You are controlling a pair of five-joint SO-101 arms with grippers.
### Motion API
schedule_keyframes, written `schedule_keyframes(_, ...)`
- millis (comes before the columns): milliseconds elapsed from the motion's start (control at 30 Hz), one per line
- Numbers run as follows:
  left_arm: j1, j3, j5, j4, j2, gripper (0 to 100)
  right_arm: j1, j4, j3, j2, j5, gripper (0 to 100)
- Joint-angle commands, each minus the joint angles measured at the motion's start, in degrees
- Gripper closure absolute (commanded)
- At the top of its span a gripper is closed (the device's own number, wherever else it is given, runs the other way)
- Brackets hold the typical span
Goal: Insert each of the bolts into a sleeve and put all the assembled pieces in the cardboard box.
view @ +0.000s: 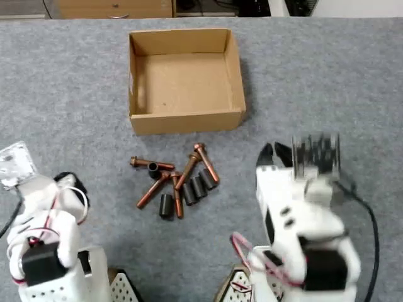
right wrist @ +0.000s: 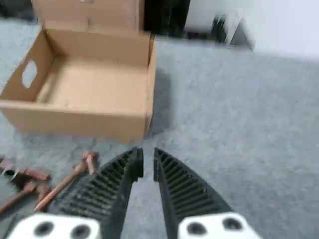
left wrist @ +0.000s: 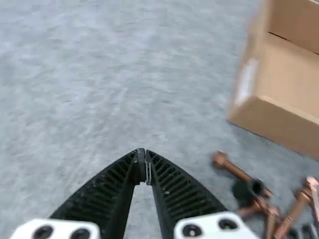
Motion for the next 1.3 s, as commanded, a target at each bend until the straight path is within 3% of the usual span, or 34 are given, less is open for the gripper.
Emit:
schedule_keyframes(0, -6.4, -0.3, -0.3, -2.5, 4.5, 98, -3.1, 3.7, -15.1, 16.8, -2.5, 94.4)
schedule_keyframes(200, -12.4, -0.3, -0.3, -2.5, 11.5, 98, -12.5, 14.4, -37.1, 36.4, -2.4, 94.6)
schedule_keyframes(400, -16.0, 1.1, -0.4, -2.6, 16.0, 98, -21.8, 20.1, -48.1, 49.6, -2.3, 94.7)
schedule_keyframes(500, -18.9, 5.2, -0.4, -3.3, 16.4, 98, -24.6, 20.4, -48.4, 54.1, -2.4, 94.7)
schedule_keyframes(767, -29.5, 16.8, -0.4, -18.3, 16.1, 98, -25.2, 20.2, -41.5, 64.5, -2.4, 94.7)
schedule_keyframes(1133, -28.8, 22.3, -0.4, -19.0, 16.1, 98, -25.0, 18.5, -34.8, 77.9, -1.8, 94.4)
schedule_keyframes(1267, -28.8, 24.3, -0.4, -23.8, 16.1, 98, -25.1, 18.5, -34.9, 81.2, -1.8, 94.4)
